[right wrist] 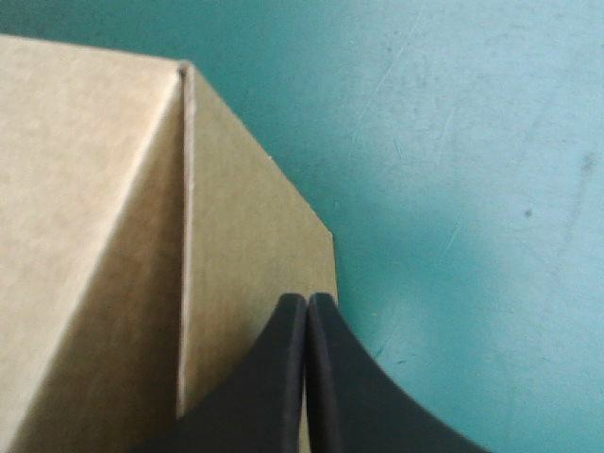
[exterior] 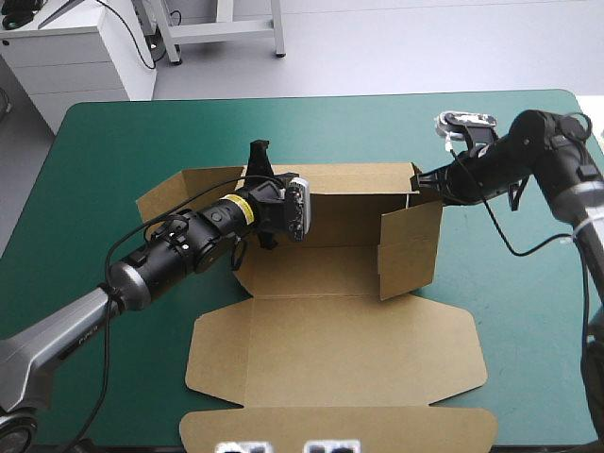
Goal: Fold the box
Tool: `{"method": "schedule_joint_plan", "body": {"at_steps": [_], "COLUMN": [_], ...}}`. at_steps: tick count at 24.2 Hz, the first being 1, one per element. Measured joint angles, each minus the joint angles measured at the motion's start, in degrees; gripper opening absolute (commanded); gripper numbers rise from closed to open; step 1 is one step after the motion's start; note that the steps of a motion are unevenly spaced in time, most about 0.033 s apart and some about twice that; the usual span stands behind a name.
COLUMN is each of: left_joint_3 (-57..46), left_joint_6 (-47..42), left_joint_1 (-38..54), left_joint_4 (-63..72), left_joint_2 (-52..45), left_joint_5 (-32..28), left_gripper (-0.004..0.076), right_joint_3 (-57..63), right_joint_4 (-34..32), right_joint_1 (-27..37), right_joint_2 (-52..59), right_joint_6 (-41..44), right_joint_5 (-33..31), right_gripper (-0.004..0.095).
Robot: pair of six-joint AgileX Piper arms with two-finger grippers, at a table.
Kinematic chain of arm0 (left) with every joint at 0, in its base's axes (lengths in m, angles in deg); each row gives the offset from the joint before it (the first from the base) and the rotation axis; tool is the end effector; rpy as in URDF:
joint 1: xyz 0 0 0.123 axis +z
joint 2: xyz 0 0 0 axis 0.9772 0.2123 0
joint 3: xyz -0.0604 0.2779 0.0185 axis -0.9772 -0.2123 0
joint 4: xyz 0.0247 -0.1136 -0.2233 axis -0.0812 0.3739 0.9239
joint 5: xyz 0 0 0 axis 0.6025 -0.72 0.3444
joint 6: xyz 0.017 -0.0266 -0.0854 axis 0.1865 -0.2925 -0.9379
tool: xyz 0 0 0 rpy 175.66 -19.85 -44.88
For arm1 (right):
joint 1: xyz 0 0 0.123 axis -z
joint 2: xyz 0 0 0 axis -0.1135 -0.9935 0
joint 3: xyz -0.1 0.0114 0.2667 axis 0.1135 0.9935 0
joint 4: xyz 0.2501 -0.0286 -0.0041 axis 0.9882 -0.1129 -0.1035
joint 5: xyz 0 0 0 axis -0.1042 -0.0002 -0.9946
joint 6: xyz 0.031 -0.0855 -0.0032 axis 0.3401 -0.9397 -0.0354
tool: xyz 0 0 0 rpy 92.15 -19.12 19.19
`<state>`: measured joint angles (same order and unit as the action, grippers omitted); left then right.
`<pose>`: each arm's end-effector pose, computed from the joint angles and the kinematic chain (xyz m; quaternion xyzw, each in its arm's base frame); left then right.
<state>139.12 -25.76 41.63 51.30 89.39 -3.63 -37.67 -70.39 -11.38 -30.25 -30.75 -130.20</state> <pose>0.2800 -0.2025 0.3182 0.6682 0.4884 0.1799 0.5317 0.3321 0.0554 0.3544 -0.0601 0.9620 0.1593 0.2134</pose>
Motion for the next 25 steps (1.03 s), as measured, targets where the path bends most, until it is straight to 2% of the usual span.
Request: {"method": "schedule_joint_plan", "body": {"at_steps": [6, 10, 11, 15, 18, 25], "left_joint_3": [0.0, 0.0, 0.0, 0.0, 0.0, 0.0], "left_joint_6": [-0.89, -0.89, -0.89, -0.89, -0.89, -1.15], "left_joint_1": [0.0, 0.0, 0.0, 0.0, 0.0, 0.1], "left_joint_4": [0.0, 0.0, 0.0, -0.05, -0.05, -0.05], "left_joint_2": [0.0, 0.0, 0.0, 0.0, 0.0, 0.0], "left_joint_5": [0.0, 0.0, 0.0, 0.0, 0.0, 0.13], "left_gripper": [-0.0008, -0.0008, -0.0008, -0.0008, -0.0008, -0.0008], "right_joint_3": [16.17, 32.23, 37.06, 45.24, 46.14, 46.4], "right_joint_4": [9.76, 21.8, 26.54, 40.47, 43.76, 47.71], "right_joint_1": [0.0, 0.0, -0.08, -2.43, -4.67, -11.7], "right_joint_2": [10.35, 19.4, 22.04, 24.92, 24.92, 22.32], "right_joint_6": [-14.78, -30.74, -37.19, -51.31, -55.09, -57.31], "right_joint_5": [14.09, 28.37, 32.51, 41.15, 43.5, 49.57], "right_gripper": [-0.0018, -0.0018, -0.0018, -0.0018, -0.0018, -0.0018]}}
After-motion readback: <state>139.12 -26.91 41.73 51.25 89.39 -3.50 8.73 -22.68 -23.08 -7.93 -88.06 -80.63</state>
